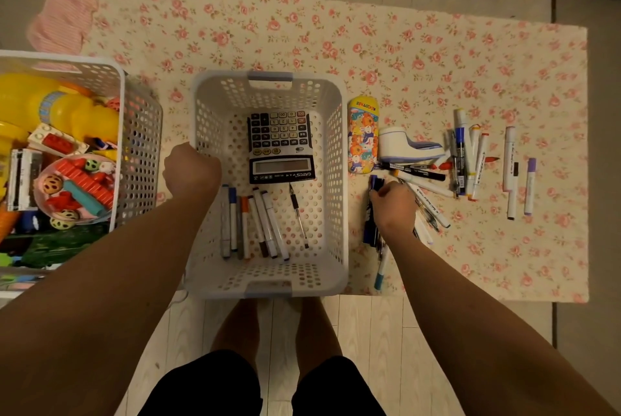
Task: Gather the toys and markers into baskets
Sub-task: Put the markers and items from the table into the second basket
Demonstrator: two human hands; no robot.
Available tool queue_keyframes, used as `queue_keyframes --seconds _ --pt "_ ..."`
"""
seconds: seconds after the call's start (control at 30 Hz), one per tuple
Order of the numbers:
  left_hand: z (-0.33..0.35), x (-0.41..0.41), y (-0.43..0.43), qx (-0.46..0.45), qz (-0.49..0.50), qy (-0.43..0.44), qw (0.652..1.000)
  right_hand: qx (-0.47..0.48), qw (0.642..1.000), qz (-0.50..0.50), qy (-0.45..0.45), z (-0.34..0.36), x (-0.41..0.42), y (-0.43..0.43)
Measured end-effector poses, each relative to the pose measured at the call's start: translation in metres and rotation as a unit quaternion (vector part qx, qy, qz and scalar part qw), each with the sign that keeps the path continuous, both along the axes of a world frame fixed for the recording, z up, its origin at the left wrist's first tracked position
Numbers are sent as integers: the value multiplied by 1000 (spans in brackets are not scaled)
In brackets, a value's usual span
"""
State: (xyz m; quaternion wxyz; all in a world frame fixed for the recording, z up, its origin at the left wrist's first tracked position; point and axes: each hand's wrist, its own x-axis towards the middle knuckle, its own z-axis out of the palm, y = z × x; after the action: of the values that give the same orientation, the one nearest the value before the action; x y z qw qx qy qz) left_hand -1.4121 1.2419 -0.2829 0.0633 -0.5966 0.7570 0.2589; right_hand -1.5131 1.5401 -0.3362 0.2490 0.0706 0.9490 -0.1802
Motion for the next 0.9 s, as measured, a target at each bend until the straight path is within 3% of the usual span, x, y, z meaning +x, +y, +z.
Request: queue_keyframes --seconds 0.33,0.6,0.9 --pt "3 -1 0 0 0 -6 1000 45 996 49 -59 -3 18 -16" --pt "3 -1 0 -7 3 -8 1000 -13 997 -70 -24 4 25 -9" --pt "1 -1 0 -11 -2 -7 1000 23 996 -52 -67 0 30 -6"
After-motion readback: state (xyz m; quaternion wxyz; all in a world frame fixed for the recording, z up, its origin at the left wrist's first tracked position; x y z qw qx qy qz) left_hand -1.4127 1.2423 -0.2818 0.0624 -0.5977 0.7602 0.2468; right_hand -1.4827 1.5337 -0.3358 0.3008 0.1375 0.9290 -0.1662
